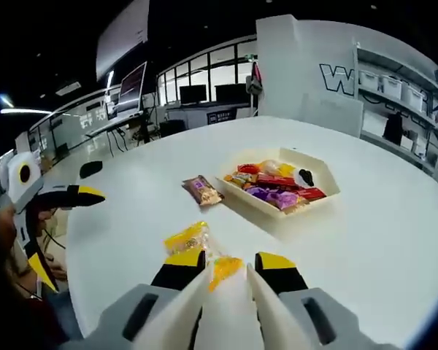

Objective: Place the target food into the container with the food tongs after gripping and lifting it, then release it inside without dropping or visibly crushing the food.

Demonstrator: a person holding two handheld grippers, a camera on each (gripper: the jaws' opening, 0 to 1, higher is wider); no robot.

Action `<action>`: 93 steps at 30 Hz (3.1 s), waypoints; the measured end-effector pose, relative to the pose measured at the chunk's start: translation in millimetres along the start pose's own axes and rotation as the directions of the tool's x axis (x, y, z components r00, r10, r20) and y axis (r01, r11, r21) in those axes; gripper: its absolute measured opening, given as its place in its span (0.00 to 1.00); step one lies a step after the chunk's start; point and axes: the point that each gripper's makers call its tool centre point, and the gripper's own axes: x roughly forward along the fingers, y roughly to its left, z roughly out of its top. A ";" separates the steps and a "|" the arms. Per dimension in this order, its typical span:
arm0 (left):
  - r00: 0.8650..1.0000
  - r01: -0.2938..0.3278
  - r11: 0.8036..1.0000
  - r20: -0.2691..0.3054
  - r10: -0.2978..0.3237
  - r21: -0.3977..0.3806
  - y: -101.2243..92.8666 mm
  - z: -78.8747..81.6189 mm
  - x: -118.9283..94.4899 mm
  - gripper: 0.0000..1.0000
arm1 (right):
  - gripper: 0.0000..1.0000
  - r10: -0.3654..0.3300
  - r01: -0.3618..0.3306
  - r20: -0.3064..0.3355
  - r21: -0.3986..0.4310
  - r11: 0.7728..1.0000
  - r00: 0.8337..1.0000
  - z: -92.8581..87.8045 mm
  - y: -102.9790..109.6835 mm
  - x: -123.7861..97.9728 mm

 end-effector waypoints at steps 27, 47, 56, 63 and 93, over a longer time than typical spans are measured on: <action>1.000 0.015 1.000 -0.023 -0.015 0.022 -7.4 -3.9 -1.0 0.95 | 0.25 0.133 -0.130 0.007 -0.168 0.977 0.991 22.1 37.9 11.2; 0.999 0.025 1.000 -0.046 -0.024 0.016 -4.5 -7.8 3.9 0.95 | 0.23 0.159 -0.182 -0.113 -0.242 0.953 0.981 7.1 38.1 31.2; 0.998 0.030 0.999 -0.049 -0.029 0.016 -5.7 -8.9 6.6 0.94 | 0.19 0.170 -0.191 -0.123 -0.196 0.962 0.978 6.9 39.4 32.8; 0.999 0.028 0.999 -0.045 -0.027 0.019 -7.4 -8.2 7.2 0.96 | 0.17 0.141 -0.144 -0.063 -0.050 0.988 0.988 12.3 31.8 30.4; 0.999 0.030 0.999 -0.044 -0.029 0.019 -11.5 -10.1 -1.7 0.95 | 0.19 0.104 -0.101 0.038 -0.090 0.991 0.994 75.1 1.3 3.9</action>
